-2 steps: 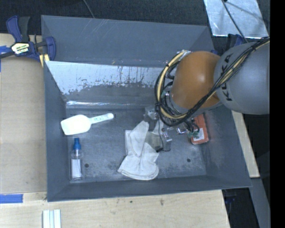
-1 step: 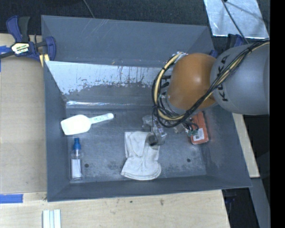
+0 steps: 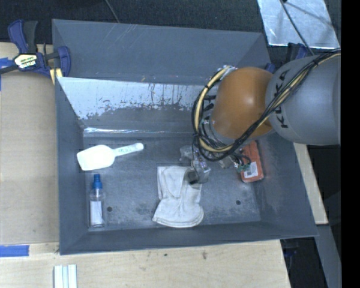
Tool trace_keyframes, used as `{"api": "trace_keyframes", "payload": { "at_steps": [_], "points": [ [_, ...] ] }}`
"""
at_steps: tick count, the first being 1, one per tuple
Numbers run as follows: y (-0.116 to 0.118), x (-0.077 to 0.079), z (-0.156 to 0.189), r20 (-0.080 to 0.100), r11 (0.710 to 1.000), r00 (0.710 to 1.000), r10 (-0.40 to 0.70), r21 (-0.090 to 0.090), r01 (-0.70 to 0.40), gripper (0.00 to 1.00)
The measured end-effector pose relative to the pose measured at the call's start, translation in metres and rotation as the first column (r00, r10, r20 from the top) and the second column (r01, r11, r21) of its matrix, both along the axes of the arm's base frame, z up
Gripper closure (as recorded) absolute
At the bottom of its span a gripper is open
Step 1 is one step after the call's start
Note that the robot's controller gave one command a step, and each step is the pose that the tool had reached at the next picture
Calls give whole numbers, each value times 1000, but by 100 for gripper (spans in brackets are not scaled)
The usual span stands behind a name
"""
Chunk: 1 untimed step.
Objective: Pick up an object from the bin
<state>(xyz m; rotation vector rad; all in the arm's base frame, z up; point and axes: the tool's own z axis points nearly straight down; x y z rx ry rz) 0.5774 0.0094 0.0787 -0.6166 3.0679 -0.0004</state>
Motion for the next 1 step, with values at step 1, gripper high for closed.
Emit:
{"api": "trace_keyframes", "payload": {
  "at_steps": [1],
  "points": [
    [-22, 23, 165, -5, 1000, 1000, 8, -2, -8, 100]
  ]
}}
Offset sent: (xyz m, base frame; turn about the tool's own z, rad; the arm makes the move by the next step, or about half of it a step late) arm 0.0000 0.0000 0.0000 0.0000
